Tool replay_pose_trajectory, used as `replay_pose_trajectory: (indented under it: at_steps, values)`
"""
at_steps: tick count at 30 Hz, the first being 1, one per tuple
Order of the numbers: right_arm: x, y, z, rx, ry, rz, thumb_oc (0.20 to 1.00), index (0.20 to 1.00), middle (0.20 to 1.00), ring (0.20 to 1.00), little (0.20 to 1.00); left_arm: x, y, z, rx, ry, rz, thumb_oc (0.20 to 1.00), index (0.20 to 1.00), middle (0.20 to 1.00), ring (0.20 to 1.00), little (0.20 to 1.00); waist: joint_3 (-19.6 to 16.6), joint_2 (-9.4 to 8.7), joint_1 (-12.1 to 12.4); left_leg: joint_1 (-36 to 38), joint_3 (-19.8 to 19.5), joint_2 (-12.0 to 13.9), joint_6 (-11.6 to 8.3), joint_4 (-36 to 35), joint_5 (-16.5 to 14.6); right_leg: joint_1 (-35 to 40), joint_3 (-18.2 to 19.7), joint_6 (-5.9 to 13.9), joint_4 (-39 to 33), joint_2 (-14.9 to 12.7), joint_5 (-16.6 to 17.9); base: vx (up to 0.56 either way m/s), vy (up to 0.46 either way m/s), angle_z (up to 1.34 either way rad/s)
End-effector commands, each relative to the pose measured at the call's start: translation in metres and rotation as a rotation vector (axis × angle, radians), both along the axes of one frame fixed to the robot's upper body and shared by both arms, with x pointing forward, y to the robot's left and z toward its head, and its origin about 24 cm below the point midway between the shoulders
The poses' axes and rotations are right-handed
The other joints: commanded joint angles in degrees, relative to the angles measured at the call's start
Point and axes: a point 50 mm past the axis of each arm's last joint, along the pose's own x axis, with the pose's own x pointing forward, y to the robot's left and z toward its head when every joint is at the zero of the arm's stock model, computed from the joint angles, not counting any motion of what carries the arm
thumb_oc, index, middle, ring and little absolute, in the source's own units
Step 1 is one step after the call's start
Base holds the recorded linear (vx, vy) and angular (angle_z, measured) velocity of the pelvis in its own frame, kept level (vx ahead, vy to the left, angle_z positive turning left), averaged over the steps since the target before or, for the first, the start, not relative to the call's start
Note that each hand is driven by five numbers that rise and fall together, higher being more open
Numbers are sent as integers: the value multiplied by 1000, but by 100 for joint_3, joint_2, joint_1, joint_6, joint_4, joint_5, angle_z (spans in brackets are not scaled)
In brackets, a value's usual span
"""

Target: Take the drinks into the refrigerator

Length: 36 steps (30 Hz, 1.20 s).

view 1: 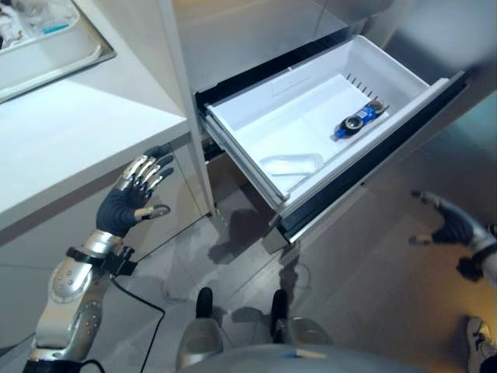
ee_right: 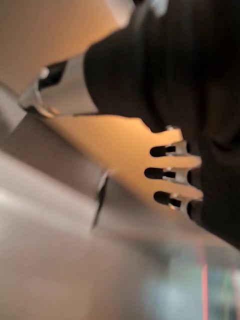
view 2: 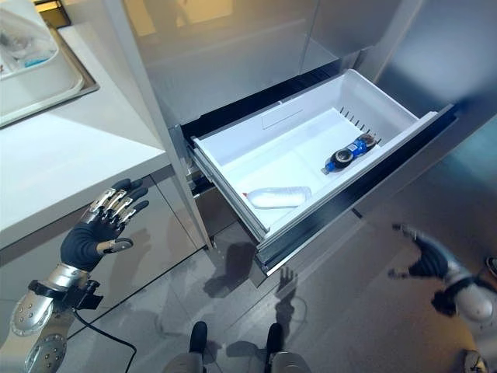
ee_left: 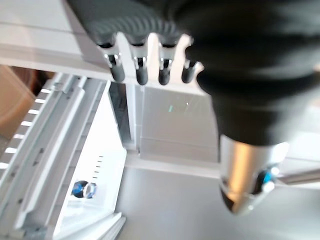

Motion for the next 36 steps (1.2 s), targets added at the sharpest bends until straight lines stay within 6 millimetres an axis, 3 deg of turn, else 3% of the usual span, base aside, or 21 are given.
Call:
replay_pose_trajectory:
  at_steps: [1,3,4,8,12,13,16,17,18,20,23,26,27,32,35,36]
  values:
    - [23,15,-19,-9,40,43,200,200,200,200,200,-5,-2,11,10,-89,18,1000,1000,1000,1000,1000,-264,89,46,207,34,-452,677,180,-680,-82,-83,-84,600,232,-652,0,0,0]
    - [29,24,-29,12,62,55,200,200,200,200,200,-5,-2,11,4,-94,27,1000,1000,1000,1000,1000,-251,87,39,227,50,-456,682,190,-695,-67,-60,-87,599,229,-653,7,11,-6]
    - [38,48,-52,60,129,109,200,200,200,200,200,-2,-6,12,-19,-111,23,1000,1000,1000,1000,1000,-243,129,110,256,61,-464,686,226,-724,-29,-28,-91,589,228,-659,7,3,-3]
    - [63,99,-78,132,180,205,200,200,200,200,200,3,-19,16,-44,-143,-33,1000,1000,1000,1000,1000,-219,208,257,292,22,-469,674,244,-713,77,-75,-100,537,218,-665,1,-2,-3]
    - [97,156,-74,72,159,414,200,200,200,200,200,6,-30,20,-61,-157,-90,1000,1000,1000,1000,1000,-226,305,485,318,-99,-482,655,212,-671,177,-194,-117,482,202,-668,10,-19,10]
    - [98,157,-74,72,158,416,200,200,200,200,200,6,-30,20,-61,-158,-89,1000,1000,1000,1000,1000,-217,303,473,321,-103,-482,655,211,-671,183,-198,-117,480,202,-668,12,-31,13]
    - [127,191,-47,-13,87,570,200,200,200,200,200,8,-35,22,-69,-157,-123,1000,1000,1000,1000,1000,-213,325,633,304,-217,-491,635,202,-633,209,-309,-130,472,188,-680,2,-31,19]
    - [127,191,-47,-13,86,571,200,200,200,200,200,8,-35,22,-69,-157,-123,1000,1000,1000,1000,1000,-212,325,630,304,-219,-491,635,203,-632,210,-311,-130,472,187,-681,-4,-43,21]
    - [146,210,-22,-23,-2,622,200,200,200,200,200,8,-38,23,-78,-156,-143,1000,1000,1000,1000,1000,-212,330,755,279,-288,-502,621,208,-601,229,-396,-140,470,172,-678,-1,-44,12]
    - [164,232,10,-19,-119,679,200,200,200,200,200,8,-41,26,-83,-166,-160,1000,1000,1000,1000,1000,-186,334,870,291,-349,-496,607,210,-595,258,-456,-152,489,177,-696,6,-51,28]
    - [179,268,59,-18,-289,783,200,200,200,200,200,11,-44,30,-95,-182,-177,1000,1000,1000,1000,1000,-187,301,973,224,-442,-510,594,213,-536,248,-554,-166,483,166,-674,-3,-26,24]
    - [189,286,109,0,-455,818,200,200,200,200,200,11,-43,32,-110,-192,-170,1000,1000,1000,1000,1000,-203,250,1072,197,-492,-525,592,220,-517,271,-628,-170,465,166,-671,3,-17,5]
    - [190,296,128,-14,-516,851,200,200,200,200,200,12,-43,32,-116,-191,-169,1000,1000,1000,1000,1000,-213,231,1111,188,-505,-525,590,222,-515,280,-651,-172,455,164,-666,-3,-19,12]
    - [181,317,179,76,-701,929,200,200,200,200,200,15,-46,35,-153,-207,-197,1000,1000,1000,1000,1000,-225,180,1205,150,-540,-550,596,241,-512,297,-678,-157,394,148,-617,-4,-2,9]
    - [165,325,182,154,-730,1001,200,200,200,200,200,15,-49,36,-160,-214,-215,1000,1000,1000,1000,1000,-227,152,1184,150,-519,-558,617,241,-529,301,-651,-143,367,134,-599,-4,18,3]
    - [158,319,171,237,-718,991,200,200,200,200,200,15,-49,36,-165,-216,-214,1000,1000,1000,1000,1000,-222,156,1157,155,-497,-560,626,250,-540,298,-627,-132,378,125,-595,-7,27,7]
